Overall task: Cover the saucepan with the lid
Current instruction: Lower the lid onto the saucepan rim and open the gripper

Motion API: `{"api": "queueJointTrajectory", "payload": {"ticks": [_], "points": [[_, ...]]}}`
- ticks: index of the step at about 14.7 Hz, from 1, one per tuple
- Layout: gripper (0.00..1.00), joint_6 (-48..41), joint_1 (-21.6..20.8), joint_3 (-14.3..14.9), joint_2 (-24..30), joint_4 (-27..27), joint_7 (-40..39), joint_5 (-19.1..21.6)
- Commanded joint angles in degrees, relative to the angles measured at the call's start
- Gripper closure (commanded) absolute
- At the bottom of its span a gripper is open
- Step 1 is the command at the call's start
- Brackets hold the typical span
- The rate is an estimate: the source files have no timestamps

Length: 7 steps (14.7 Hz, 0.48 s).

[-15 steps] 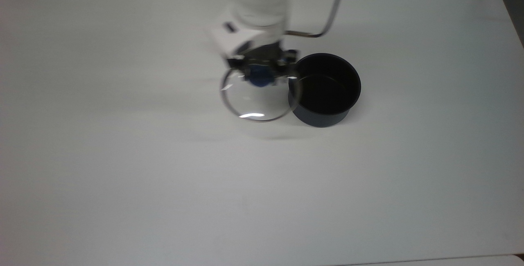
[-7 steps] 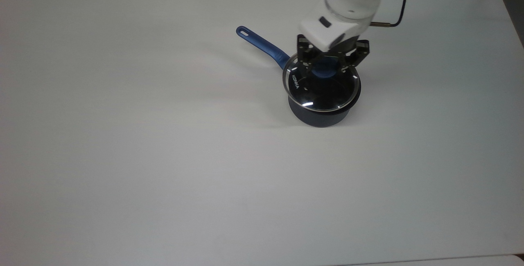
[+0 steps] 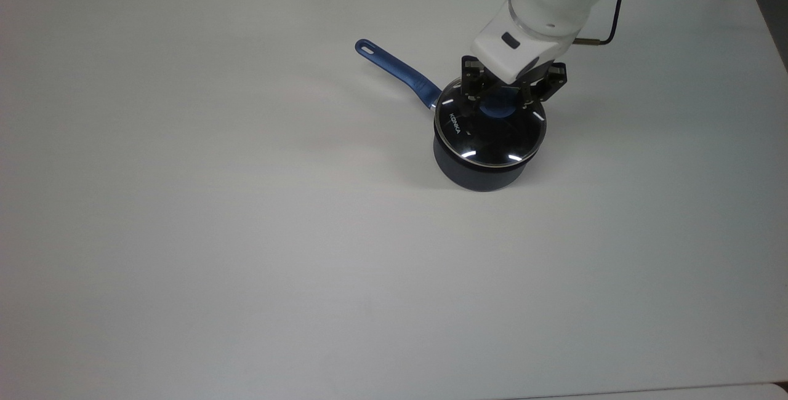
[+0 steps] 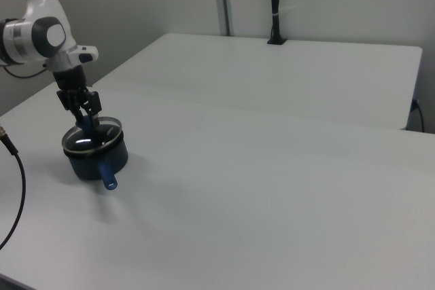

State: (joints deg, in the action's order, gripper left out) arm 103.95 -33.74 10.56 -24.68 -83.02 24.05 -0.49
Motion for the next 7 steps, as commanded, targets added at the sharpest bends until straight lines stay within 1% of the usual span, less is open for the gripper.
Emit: {"api": "queueJointTrajectory", "payload": {"ticks": [1,6,7], "points": [[0.58,-0.7,-2.0,0.9,-0.5,-0.8,1.1,-1.7],[0.57,-0.7,-1.9,1.0,-1.2,-0.8,1.1,-1.7],[0.50,-0.7,-1.7,0.9,-1.2,-0.8,0.9,-1.7]]}}
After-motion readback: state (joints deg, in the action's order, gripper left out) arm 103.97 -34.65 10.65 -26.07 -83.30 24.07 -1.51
